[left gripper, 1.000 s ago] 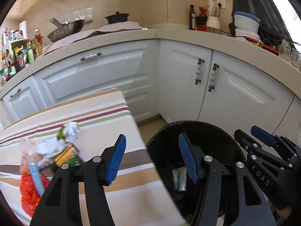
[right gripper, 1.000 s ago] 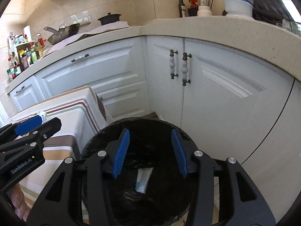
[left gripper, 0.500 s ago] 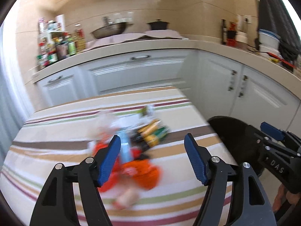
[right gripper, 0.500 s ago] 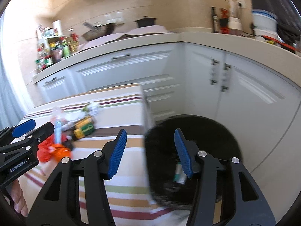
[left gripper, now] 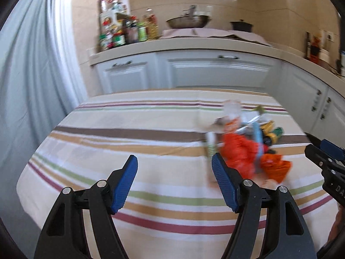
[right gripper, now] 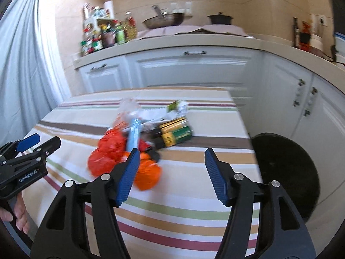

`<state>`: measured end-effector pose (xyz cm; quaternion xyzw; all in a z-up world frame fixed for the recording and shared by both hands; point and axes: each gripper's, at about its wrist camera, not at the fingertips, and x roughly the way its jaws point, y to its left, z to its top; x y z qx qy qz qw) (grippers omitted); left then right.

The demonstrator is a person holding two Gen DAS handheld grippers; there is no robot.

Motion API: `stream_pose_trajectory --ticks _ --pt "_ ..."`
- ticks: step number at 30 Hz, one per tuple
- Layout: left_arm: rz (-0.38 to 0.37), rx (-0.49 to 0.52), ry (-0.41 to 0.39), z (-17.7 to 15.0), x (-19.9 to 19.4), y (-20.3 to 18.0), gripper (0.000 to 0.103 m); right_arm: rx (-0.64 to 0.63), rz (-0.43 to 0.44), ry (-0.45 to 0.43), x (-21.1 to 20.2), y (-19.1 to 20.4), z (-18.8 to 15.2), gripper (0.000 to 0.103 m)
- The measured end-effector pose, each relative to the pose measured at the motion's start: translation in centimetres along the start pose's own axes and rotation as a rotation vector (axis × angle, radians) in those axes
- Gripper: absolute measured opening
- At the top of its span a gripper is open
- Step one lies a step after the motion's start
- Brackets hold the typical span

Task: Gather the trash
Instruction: 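Move both tools back toward the trash pile on the table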

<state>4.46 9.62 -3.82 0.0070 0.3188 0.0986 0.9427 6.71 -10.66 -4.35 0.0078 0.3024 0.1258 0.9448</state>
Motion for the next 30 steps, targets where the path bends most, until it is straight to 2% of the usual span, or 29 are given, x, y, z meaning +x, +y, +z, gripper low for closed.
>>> stream_pose_trajectory --ticks 8,18,20,22,30 --pt "0.046 -0.04 0.031 -0.8 1.3 3.5 0.069 -0.063 0.019 0.088 3.2 3.2 -0.2 0.061" --pt "0.077 -0.077 0.061 -1.1 2.7 6.0 0.069 -0.074 -0.013 0.178 5.5 3.9 -0.5 0.061" --pt "0.079 -0.084 0.07 -1.2 2.9 6.3 0.069 -0.074 -0.008 0.197 5.9 3.9 -0.5 0.058" --pt "0.077 -0.085 0.075 -1.4 2.9 6.3 0.069 -0.075 -0.001 0.21 6.0 3.8 -0.6 0.043" --pt "0.032 -0.057 0.065 -1.4 2.1 4.7 0.07 -0.074 -0.01 0.143 4.0 3.1 -0.2 0.042"
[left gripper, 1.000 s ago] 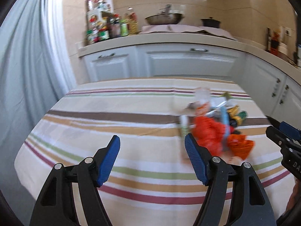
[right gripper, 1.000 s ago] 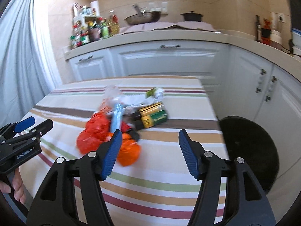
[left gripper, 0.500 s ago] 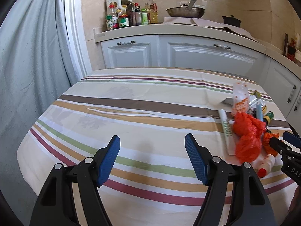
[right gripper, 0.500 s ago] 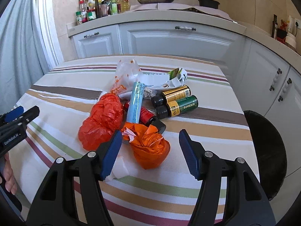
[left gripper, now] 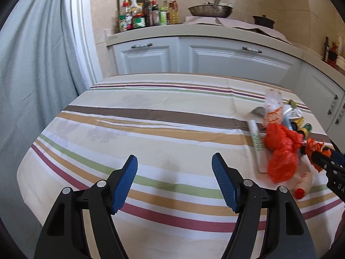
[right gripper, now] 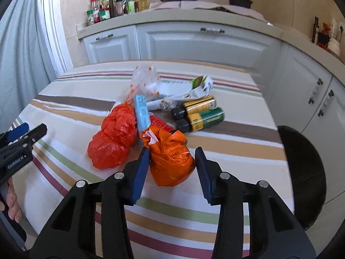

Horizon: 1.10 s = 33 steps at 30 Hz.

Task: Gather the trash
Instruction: 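Move both tools back toward the trash pile on the table, then grasp the orange bag with the right tool while the left tool grasps the white bottle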

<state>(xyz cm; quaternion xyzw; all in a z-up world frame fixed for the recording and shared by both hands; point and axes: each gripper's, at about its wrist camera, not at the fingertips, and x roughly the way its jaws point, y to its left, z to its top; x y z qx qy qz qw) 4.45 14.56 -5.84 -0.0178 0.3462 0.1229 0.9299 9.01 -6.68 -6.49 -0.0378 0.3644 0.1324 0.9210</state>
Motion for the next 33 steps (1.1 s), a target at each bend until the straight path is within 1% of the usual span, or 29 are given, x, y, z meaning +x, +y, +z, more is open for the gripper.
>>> stream_pose_trajectory --ticks 5,13,19,25,28,30,33 --pt "-0.063 0.037 -0.011 -0.2 -1.0 -2.3 0.07 0.02 -0.03 -0.04 -1.8 -1.7 -0.3 0.042" --pt "-0.162 0.139 -0.019 -1.1 -2.6 -7.4 0.069 0.106 -0.081 -0.076 -4.2 -6.6 -2.0 0.042" --pt "-0.205 0.206 -0.015 -1.7 -3.0 -11.1 0.069 0.166 -0.125 -0.093 -5.5 -10.3 -3.6 0.042" --pt "-0.233 0.25 -0.002 -2.6 -3.0 -13.7 0.069 0.224 -0.165 -0.109 -6.8 -13.5 -4.9 0.042" --pt "-0.248 0.272 0.007 -2.9 -2.8 -14.6 0.064 0.248 -0.176 -0.117 -7.2 -14.4 -5.4 0.042" --pt "-0.255 0.29 0.026 -3.3 -2.4 -15.3 0.057 0.261 -0.178 -0.119 -7.4 -15.0 -5.7 0.042" --pt "-0.261 0.301 0.06 -3.6 -1.6 -15.7 0.051 0.272 -0.178 -0.121 -7.4 -15.4 -6.1 0.042"
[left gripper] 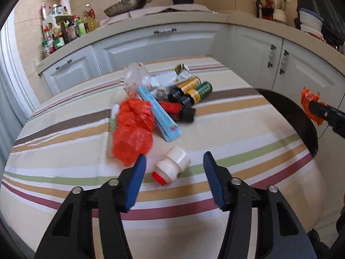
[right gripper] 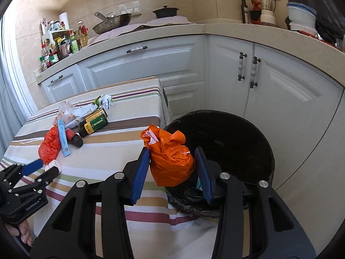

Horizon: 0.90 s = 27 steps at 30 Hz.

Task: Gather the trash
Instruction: 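Grasp the orange bag with the right tool while the left tool grasps the white bottle, then drop the orange bag and white bottle into the black bin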

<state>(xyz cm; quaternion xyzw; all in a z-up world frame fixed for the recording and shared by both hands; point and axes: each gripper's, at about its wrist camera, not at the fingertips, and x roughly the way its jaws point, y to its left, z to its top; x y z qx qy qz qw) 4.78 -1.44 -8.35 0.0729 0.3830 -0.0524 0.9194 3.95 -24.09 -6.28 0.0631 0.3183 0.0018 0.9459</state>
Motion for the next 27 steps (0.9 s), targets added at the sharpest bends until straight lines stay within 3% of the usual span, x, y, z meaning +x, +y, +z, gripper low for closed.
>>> stream_pose_trajectory --ticks 4,8,15,27 --pt "-0.002 -0.011 0.023 -0.1 0.7 0.1 0.049 0.007 0.002 0.002 0.1 -0.3 0.0 0.042" --pt "-0.009 -0.01 0.042 -0.2 1.3 0.1 0.038 0.012 0.0 0.003 0.2 -0.5 -0.1 0.042" --pt "-0.014 -0.003 0.025 -0.4 1.3 -0.2 0.037 0.012 0.0 0.004 0.2 -0.5 -0.2 0.042" --pt "-0.058 -0.029 -0.108 2.1 -1.7 -1.5 0.035 0.013 -0.026 -0.035 -0.4 -1.5 0.5 0.042"
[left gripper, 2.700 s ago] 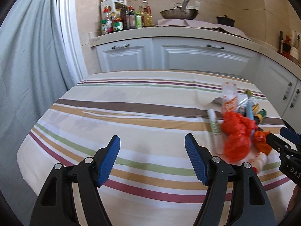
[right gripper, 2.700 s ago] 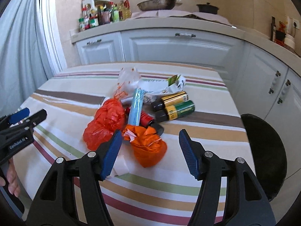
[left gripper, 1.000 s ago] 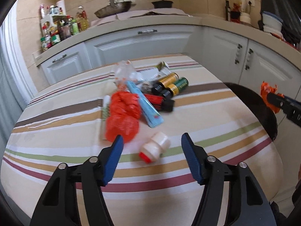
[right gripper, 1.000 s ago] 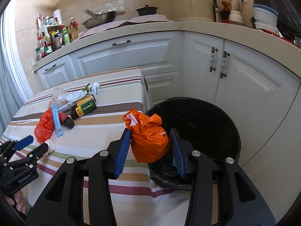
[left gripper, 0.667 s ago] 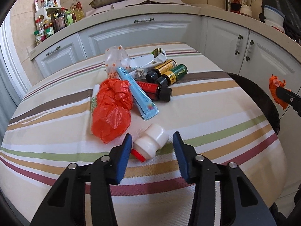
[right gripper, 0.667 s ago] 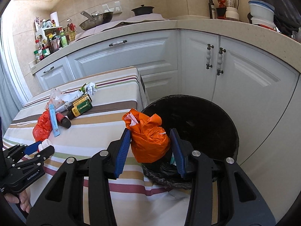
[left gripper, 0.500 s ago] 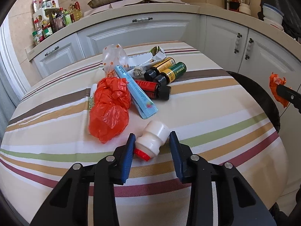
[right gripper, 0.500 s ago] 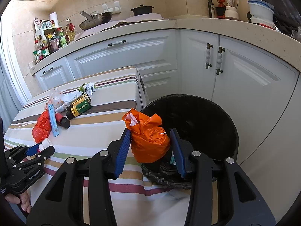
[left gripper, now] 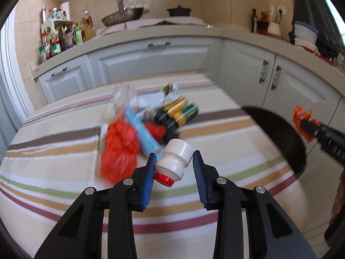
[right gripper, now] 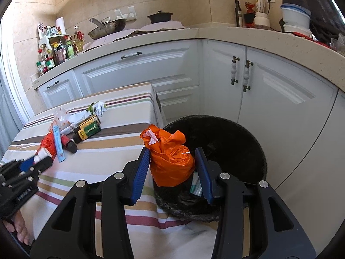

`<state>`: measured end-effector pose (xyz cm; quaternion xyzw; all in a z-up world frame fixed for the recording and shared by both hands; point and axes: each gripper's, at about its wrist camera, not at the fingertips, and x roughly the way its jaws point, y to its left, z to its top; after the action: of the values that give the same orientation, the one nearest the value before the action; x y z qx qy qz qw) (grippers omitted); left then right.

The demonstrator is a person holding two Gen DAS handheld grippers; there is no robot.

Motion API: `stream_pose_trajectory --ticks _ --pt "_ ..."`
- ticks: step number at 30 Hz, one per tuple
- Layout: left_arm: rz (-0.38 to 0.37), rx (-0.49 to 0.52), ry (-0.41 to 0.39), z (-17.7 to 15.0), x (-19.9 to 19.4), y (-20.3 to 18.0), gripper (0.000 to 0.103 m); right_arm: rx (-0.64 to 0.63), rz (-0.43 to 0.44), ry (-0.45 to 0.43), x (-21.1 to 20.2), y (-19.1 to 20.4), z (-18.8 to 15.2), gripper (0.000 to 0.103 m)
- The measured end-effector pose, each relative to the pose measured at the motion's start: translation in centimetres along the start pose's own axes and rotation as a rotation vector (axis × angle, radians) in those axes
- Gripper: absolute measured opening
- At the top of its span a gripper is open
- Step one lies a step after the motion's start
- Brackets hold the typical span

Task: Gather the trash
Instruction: 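Drop the orange bag and white bottle into the black bin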

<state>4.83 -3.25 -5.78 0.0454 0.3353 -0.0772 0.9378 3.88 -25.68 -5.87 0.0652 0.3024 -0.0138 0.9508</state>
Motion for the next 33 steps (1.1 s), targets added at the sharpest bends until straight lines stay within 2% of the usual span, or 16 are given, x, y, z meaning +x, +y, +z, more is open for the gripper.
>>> stream_pose_trajectory --ticks 7,13,19,30,32,33 --pt "-0.056 0.039 -0.058 2.9 1.1 -3.6 0.035 0.009 -0.038 -0.013 0.1 -1.6 0.8 0.042" --pt "-0.093 0.065 -0.071 5.0 2.8 -6.5 0.035 0.02 -0.067 -0.025 0.6 -3.0 1.6 0.042" --pt "-0.101 0.084 -0.098 7.0 4.4 -9.2 0.035 0.034 -0.103 -0.044 1.1 -4.9 2.7 0.042" --pt "-0.104 0.097 -0.103 8.4 6.6 -12.4 0.036 0.058 -0.132 -0.067 2.5 -7.9 4.1 0.042" --pt "-0.114 0.092 -0.106 8.9 7.1 -13.1 0.036 0.062 -0.138 -0.068 3.1 -8.4 4.4 0.044" --pt "-0.114 0.094 -0.11 9.2 7.3 -13.5 0.036 0.065 -0.139 -0.065 3.4 -8.6 4.4 0.049"
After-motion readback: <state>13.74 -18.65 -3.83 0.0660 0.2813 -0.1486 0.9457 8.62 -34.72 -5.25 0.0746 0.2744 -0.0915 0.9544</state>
